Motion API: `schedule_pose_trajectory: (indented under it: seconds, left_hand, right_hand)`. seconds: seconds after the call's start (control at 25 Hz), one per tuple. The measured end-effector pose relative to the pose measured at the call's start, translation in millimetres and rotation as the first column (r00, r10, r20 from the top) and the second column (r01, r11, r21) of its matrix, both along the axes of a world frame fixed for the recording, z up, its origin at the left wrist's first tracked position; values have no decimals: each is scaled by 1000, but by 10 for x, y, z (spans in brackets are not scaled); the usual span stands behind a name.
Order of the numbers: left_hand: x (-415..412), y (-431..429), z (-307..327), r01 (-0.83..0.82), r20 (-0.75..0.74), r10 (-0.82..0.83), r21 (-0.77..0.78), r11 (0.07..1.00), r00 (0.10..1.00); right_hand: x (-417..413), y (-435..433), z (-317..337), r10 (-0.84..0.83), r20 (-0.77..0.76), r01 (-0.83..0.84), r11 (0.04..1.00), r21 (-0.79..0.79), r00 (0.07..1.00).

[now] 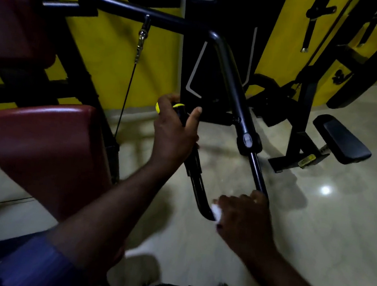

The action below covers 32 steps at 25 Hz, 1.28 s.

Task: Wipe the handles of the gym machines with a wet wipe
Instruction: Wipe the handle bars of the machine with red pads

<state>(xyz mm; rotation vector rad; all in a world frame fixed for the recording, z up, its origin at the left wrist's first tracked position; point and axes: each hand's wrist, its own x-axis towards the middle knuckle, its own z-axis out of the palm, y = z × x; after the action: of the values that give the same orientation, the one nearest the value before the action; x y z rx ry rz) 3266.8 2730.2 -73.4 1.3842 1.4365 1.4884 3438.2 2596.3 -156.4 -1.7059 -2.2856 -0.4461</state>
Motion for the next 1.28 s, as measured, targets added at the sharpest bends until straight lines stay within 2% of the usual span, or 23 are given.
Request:
schedule_pose_trajectory:
  seconds: [0.12, 0.2, 0.24, 0.28, 0.32, 0.36, 0.4, 0.44, 0.48, 0.52, 0.56, 0.6, 0.64, 0.68, 0.72, 0.8, 0.92, 0.96, 1.04, 1.12, 1.16, 1.2, 1.28]
  left_hand:
    - [109, -74, 17, 50, 330, 19, -200, 979, 944]
    - [191, -61, 43, 3, 362, 81, -226, 974, 929]
    - [232, -70, 57, -52, 327, 128, -232, 971, 936]
    - [254, -82, 69, -106, 271, 169, -233, 967, 948]
    - [261, -67, 57, -159, 203, 205, -224, 961, 957]
    - [277, -67, 57, -218, 124, 246, -206, 954, 961]
    - [277, -62, 56, -259, 61, 274, -188, 948, 960]
    - [265, -61, 59, -285, 4, 290, -184, 941, 957]
    - [250, -50, 66, -303, -51, 298, -193, 933, 953]
    - [240, -46, 74, -317, -109, 300, -216, 923, 948]
    - [267, -91, 82, -340, -169, 305, -241, 909, 937]
    - [312, -172, 67, -368, -223, 316, -251, 896, 922]
    - [369, -264, 20, -406, -271, 341, -241, 882, 900]
    - [439, -372, -50, -440, -301, 368, -219, 871, 880]
    - [511, -472, -122, -467, -319, 393, -199, 862, 862]
    - [617, -616, -238, -528, -351, 454, -153, 835, 819]
    - [621, -657, -258, -538, -337, 469, -146, 830, 816]
    - [611, -678, -252, -552, -357, 478, -140, 822, 802]
    - [613, -669, -267, -574, -365, 497, -140, 807, 787]
    - [630, -668, -299, -589, -399, 498, -143, 796, 770]
    - [635, -701, -291, -591, -412, 499, -130, 796, 762]
    - [628, -693, -291, -592, -405, 504, -123, 797, 763]
    - [623, -663, -305, -583, -393, 503, -110, 805, 770]
  right_hand:
    - [312, 76, 140, 101, 5, -98, 974, -203, 995]
    - [-43, 190, 266, 68, -124, -117, 889, -444, 990]
    - [-271, 267, 362, -50, -294, -153, 765, -626, 954]
    - [-461, 348, 483, -303, -492, -244, 591, -769, 817]
    - [-595, 460, 522, -559, -608, -426, 434, -794, 563]
    - [-665, 599, 559, -720, -598, -572, 341, -747, 352]
    - [-681, 706, 563, -751, -602, -636, 329, -698, 272]
    - [-665, 720, 510, -725, -641, -647, 366, -669, 253]
    - [-620, 661, 474, -641, -715, -623, 446, -643, 280]
    - [-545, 537, 442, -485, -800, -593, 545, -593, 354]
    - [-443, 414, 351, -222, -820, -541, 656, -525, 527]
    - [-307, 297, 281, 46, -676, -448, 782, -434, 735]
    - [-128, 208, 142, 268, -459, -428, 856, -290, 847]
    - [123, 181, 80, 397, -259, -444, 882, -158, 881]
    - [397, 249, 26, 477, -146, -489, 870, -61, 867]
    - [906, 480, -107, 646, -41, -646, 763, 1, 762]
    - [1362, 1026, -43, 808, 199, -822, 569, -18, 555]
    - [1420, 1249, 33, 827, 235, -841, 537, -61, 511]
    - [1372, 1522, 187, 787, 228, -805, 593, -24, 573]
    - [1252, 1339, 112, 705, 68, -705, 709, -18, 706]
    - [1234, 1095, -44, 704, 3, -703, 710, -50, 711]
    - [1259, 848, -176, 763, -38, -763, 644, -49, 646]
    - [1384, 852, -152, 845, -8, -840, 531, -111, 535]
